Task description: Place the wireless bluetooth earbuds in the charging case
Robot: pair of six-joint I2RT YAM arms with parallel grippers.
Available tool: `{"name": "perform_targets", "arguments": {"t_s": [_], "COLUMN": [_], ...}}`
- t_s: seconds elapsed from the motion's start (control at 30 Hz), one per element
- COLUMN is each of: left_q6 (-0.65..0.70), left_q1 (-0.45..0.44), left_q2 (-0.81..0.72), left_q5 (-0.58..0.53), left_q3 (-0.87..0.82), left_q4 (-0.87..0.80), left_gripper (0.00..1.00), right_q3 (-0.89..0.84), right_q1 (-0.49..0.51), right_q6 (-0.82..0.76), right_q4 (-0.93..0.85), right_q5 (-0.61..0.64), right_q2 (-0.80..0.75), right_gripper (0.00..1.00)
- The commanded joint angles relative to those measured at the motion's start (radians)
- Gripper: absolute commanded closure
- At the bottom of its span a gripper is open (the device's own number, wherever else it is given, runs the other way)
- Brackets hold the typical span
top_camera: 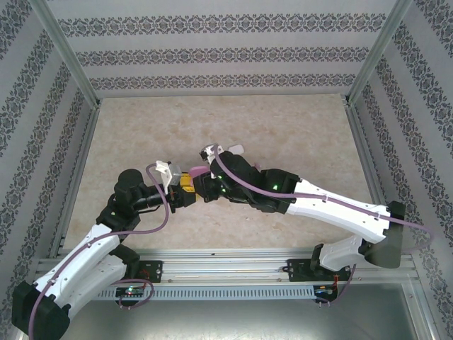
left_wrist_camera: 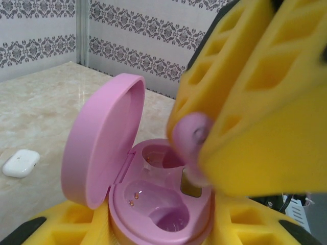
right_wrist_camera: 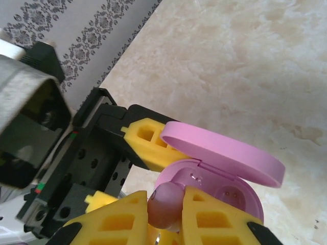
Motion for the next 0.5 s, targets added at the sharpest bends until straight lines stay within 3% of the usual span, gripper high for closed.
{"name": "perform_targets", "arguments": {"t_s": [0.0,0.47], "left_q6": [-0.006,-0.024], "left_q1": [-0.010,-0.010], "left_q2": [-0.014,-0.026], "left_q5": [0.010,0.009], "left_q3": [0.002,-0.004], "left_q4": [0.069,0.076], "left_gripper": [0.78,0.78], "right_q3": [0.035,0.038], "right_q1": [0.001,-0.012], "right_q6": [-0.009,-0.017], "right_q4": [0.002,-0.019], "right_q5": [0.016,0.015], "right_q2": [0.025,0.060], "right_gripper": [0.84,0.83]}}
